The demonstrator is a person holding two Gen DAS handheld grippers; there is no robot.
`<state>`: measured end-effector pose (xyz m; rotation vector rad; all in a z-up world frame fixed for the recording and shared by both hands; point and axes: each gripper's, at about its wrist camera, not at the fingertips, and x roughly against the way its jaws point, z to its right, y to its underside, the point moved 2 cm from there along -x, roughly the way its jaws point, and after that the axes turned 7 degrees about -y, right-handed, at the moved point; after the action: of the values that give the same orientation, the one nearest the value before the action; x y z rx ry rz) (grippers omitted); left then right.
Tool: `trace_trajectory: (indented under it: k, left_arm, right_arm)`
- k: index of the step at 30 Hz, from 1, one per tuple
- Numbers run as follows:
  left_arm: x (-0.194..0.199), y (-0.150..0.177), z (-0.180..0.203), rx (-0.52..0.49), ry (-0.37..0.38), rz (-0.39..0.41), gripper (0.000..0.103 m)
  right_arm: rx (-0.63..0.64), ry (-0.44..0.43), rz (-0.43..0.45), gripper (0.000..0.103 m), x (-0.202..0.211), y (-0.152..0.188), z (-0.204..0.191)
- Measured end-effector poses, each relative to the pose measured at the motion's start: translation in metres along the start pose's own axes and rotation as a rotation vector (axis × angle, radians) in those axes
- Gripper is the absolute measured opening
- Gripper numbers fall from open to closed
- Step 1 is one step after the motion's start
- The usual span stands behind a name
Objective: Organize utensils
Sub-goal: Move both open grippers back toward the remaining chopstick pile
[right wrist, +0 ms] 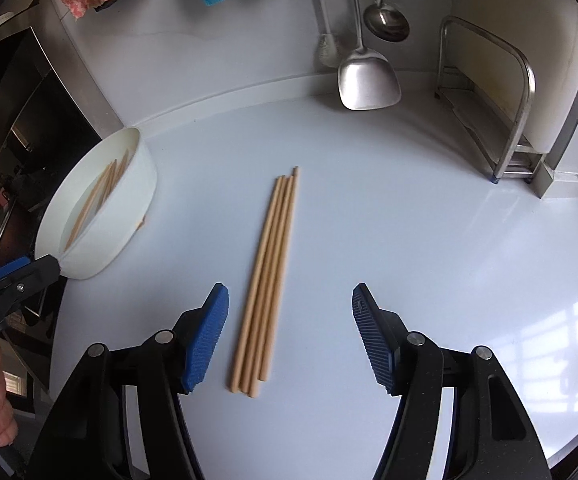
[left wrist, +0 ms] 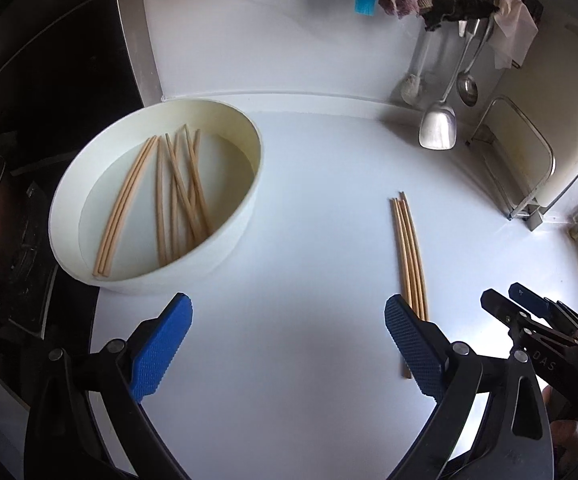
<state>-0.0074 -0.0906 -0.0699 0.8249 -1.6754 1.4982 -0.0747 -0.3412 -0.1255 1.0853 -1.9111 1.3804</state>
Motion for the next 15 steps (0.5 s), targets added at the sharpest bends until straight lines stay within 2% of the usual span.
trace_trajectory:
  k: [6,8,12,15]
  left_arm:
    - [-0.005,0.009,0.019,-0.034,0.032,0.007,0.097]
    - [-0.015,0.010,0.021,-0.036,0.062,0.023,0.097]
    - [-0.042,0.015,0.026,-0.058,0.043,0.042,0.097]
    - [-0.054,0.019,0.027,-0.036,0.067,0.054,0.097]
  right_arm:
    - [-0.035,0.001,-0.003,0.062,-0.014,0.009,0.012]
    - [-0.035,0.011,0.011,0.062,-0.021,0.012,0.013]
    - [-0.045,0.051,0.013,0.062,-0.042,0.017,0.012]
    - [-0.039,0.050,0.032,0.062,-0.050,0.014,0.010]
